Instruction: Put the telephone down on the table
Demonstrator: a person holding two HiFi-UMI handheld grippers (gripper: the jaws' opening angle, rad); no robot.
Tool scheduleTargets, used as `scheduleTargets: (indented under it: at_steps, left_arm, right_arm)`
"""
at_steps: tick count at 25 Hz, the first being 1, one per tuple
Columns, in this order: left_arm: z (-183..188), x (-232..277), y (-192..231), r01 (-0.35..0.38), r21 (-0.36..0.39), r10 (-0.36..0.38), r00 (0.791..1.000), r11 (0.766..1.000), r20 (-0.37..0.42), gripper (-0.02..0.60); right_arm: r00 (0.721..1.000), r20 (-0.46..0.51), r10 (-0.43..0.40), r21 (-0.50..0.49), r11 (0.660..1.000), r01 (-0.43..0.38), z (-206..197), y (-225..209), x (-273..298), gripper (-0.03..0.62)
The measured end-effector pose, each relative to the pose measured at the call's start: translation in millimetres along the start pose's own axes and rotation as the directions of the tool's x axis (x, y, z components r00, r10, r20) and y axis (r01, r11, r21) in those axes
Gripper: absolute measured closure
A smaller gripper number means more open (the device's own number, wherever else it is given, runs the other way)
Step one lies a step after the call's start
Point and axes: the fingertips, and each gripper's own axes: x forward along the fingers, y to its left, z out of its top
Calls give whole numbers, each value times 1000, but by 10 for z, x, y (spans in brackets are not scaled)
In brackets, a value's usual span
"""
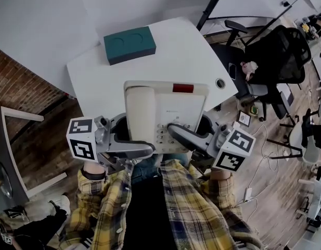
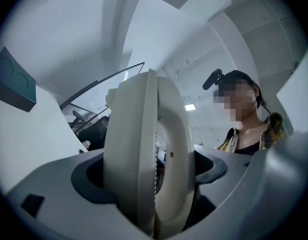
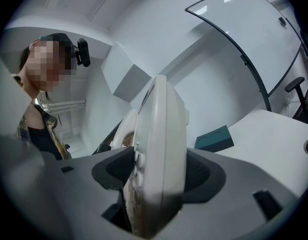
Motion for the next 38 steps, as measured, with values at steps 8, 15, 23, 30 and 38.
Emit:
scheduleTargets:
  at_steps: [8, 15, 23, 30, 38]
  left_arm:
    - [159, -3, 184, -61, 14, 60, 997, 998, 54, 153]
    - [440, 77, 519, -136, 11, 134, 985, 991, 105, 153]
    - [771, 285, 999, -228, 1, 223, 953, 974, 204, 153]
    - [905, 341, 1114, -296, -8, 286, 916, 955, 280, 153]
    - [1057, 723, 1415, -375, -27, 359, 864, 927, 352, 153]
  right_arm:
    - [996, -47, 71, -1, 997, -71, 124, -190, 172, 319]
    - [985, -91, 147, 19, 989, -146, 351, -556, 378, 319]
    - [950, -189, 248, 46, 969, -243, 658, -1104, 567, 319]
    - [913, -253, 321, 65, 947, -315, 787, -1242, 666, 319]
    - [858, -313, 406, 98, 913, -396, 1030, -1666, 571, 319]
